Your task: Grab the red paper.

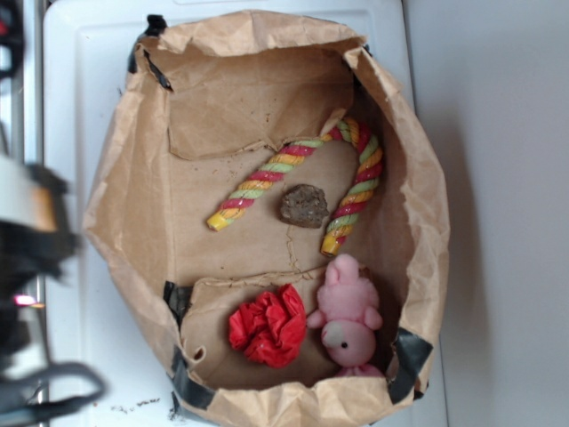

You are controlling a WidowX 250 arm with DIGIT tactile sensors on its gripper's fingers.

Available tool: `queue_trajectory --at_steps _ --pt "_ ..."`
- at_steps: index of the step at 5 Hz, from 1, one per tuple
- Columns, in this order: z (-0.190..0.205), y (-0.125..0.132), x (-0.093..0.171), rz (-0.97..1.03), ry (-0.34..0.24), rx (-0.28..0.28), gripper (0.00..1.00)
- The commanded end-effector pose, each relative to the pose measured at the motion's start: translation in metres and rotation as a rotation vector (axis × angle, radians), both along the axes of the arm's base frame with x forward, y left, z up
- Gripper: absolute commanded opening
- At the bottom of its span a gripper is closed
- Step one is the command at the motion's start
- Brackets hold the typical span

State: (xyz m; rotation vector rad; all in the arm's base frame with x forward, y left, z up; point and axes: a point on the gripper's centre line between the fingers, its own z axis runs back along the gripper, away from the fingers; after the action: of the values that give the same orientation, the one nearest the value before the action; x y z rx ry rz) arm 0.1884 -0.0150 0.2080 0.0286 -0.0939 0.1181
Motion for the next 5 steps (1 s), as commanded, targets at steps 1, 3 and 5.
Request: queue_trajectory --at_steps 1,3,5 --pt "-0.002 0.009 0.037 -0.012 -0.053 -0.026 1.0" --pt "-0.027 0.02 0.07 -0.023 -0.061 -0.034 1.0" --pt "-0.052 0.004 0.08 -0.009 -0.053 -0.018 1.0"
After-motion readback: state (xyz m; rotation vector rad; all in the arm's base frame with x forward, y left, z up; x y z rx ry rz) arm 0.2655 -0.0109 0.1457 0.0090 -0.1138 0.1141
